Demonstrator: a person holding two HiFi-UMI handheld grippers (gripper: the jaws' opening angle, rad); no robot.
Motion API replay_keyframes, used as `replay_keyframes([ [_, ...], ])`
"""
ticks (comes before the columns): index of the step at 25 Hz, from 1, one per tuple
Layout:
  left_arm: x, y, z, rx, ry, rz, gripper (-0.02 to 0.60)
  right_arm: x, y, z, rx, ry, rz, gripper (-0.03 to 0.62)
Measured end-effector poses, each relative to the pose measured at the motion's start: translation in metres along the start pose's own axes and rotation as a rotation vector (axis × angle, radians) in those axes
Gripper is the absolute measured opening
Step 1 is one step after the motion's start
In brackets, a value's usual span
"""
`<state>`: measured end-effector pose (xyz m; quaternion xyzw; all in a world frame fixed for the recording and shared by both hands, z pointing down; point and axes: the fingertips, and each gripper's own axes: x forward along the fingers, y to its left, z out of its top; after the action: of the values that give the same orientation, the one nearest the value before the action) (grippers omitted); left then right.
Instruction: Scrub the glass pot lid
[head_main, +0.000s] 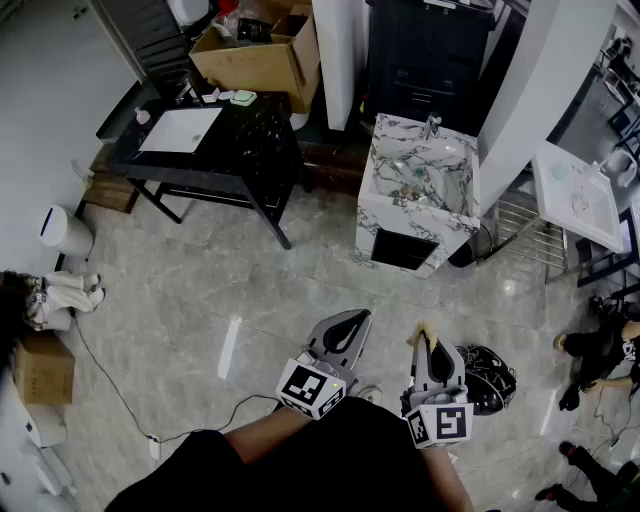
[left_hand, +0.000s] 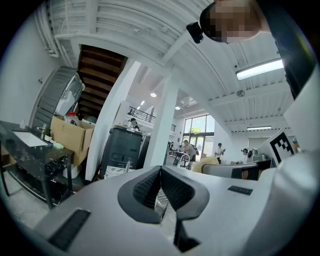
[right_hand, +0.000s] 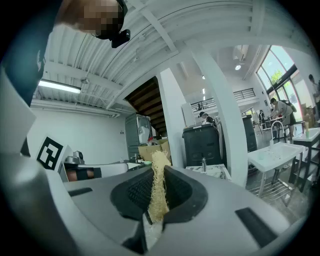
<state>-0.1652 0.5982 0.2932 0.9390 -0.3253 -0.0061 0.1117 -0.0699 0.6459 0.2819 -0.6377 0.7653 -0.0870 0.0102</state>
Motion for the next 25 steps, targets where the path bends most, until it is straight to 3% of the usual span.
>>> replay_keyframes([
  [12, 0.005, 0.102, 0.035, 0.031, -0.015, -0.037, 0.017, 0.072, 0.027, 0.021, 0.007, -0.044, -0.096, 0.055],
  [19, 0.002, 0.129, 0.033, 0.044, -0.019, -0.112, 0.017, 0.095, 0.046, 0.002, 0.001, 0.007, -0.187, 0.055],
  [25, 0.007, 0.151, 0.026, 0.009, -0.011, -0.106, 0.017, 0.102, 0.035, -0.008, 0.028, 0.041, -0.245, 0.057],
])
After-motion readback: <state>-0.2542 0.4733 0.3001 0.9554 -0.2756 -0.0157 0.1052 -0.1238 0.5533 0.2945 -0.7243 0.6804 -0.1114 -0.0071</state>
